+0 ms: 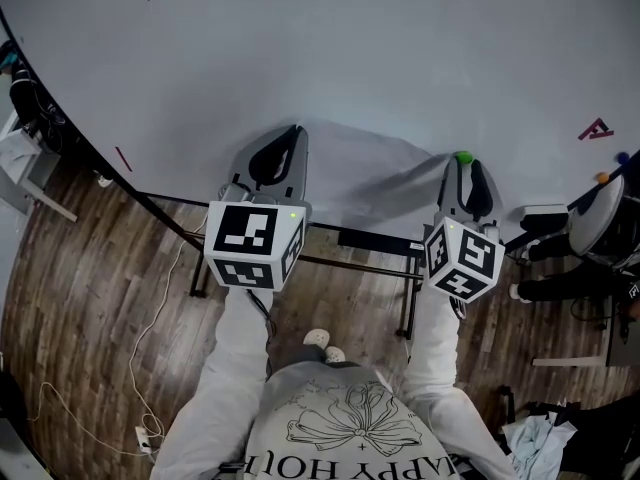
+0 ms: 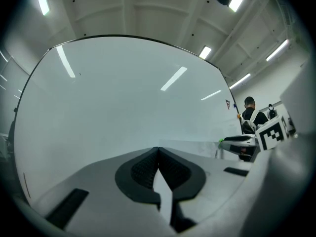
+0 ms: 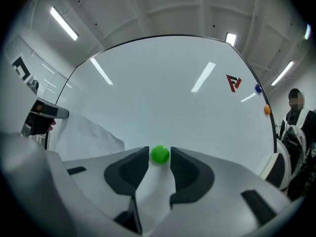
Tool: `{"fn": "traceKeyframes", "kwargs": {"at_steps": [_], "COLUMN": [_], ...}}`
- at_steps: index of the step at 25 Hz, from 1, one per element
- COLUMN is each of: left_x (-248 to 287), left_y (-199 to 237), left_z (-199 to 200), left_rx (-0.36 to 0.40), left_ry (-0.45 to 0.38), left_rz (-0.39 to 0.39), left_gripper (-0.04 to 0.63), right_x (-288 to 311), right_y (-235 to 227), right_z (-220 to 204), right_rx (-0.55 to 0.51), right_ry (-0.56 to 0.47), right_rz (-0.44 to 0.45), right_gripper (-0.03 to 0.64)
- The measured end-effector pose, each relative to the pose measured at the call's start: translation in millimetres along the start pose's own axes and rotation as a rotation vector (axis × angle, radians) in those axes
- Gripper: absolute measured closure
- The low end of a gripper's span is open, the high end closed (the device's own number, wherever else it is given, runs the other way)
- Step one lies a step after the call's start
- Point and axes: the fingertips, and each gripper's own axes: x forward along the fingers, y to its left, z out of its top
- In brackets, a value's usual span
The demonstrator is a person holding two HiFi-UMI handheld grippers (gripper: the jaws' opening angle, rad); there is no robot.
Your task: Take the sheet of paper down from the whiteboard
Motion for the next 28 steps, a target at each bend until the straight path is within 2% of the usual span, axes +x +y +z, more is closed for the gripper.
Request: {"fn": "traceKeyframes", "kwargs": {"at_steps": [8,14,17,28], "left_x": [-7.5,-13.0,-15.7,-22.6], "left_y": [-7.3,-12.6,-16.1,-26.0], "left_z": [2.4,-2.0,-4.7,-9.0], "left_rx": [-0.027,-0.069,-0.083,-0.097], "left_ry": [-0.016,-0.024,-0.024,-0.025], "left_rz": [0.014,0.025,0.027,0.032], "left_gripper": [0.591,0.591,0.591,0.591], "right_x": [-25.5,-37.2,-40.5,-46.1], "right_y": [8.1,4.1,3.7,17.5], "right_z": [14.3,18.1,16.6,13.2], "right_rx": [0.043,0.042,0.049,0.05], "right_ry": [-0.049,-0.065,-0.062,-0.05], "right_rz": [0.013,-0.005,-0.001,0.044], "right_gripper": [0.5,0.592,0.611,0.614]}}
